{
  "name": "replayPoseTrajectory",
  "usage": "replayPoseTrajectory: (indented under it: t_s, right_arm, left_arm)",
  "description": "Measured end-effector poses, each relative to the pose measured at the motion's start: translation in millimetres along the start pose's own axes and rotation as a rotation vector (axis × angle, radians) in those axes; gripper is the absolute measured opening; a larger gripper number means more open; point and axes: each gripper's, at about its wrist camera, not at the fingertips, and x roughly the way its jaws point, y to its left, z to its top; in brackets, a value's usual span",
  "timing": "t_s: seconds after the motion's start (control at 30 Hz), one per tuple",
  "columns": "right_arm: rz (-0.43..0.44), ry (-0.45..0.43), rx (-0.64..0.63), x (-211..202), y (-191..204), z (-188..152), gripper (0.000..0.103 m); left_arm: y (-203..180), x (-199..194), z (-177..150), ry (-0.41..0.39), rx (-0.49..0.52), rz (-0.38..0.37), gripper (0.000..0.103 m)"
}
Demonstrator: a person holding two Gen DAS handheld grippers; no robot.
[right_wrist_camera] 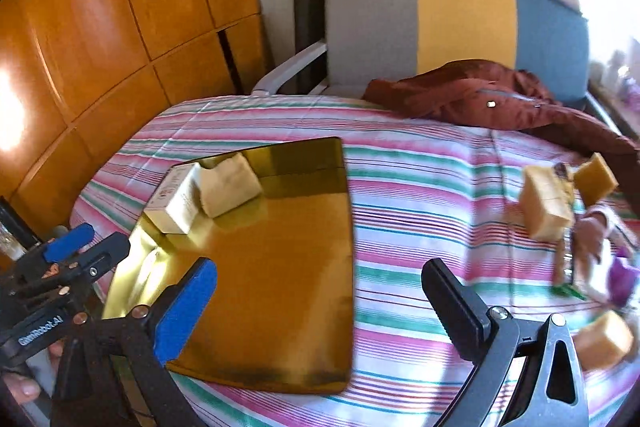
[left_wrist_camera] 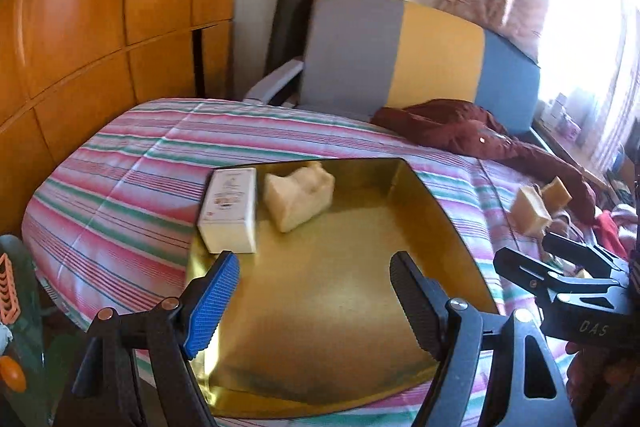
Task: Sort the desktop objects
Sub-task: 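Place the white box in the gold tray with the left gripper while the right gripper drops the sponge there, then move both grippers back to the pile of items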
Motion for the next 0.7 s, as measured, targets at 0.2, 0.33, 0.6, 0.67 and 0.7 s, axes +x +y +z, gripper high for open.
replayPoseTrajectory:
  t_s: [0.2, 0.33, 0.6, 0.67, 0.7]
  right_arm:
    - [-0.075, -0.014, 0.007, -17, -27, -16, 0.102]
    - [-0.13, -0.014, 0.04, -27, -53, -26, 0.102]
    - [-0.238, 0.015, 0.177, -43, -124, -49, 0.103]
    - [-0.265, 0.027, 0.217, -48, -145, -57, 0.103]
    - [-0.279, 0.031, 0.232, -51, -154, -61, 0.103]
  left_arm:
    - [-32, 3, -8, 0.021, 0.092, -0.024, 0.079]
    - [-54, 6, -13, 0.043, 0.142, -0.065, 0.079]
    - [-99, 8, -20, 0.065, 0.256, -0.161, 0.079]
    - [-110, 8, -22, 0.07, 0.281, -0.187, 0.079]
    - [-116, 8, -22, 0.073, 0.293, -0.202, 0.079]
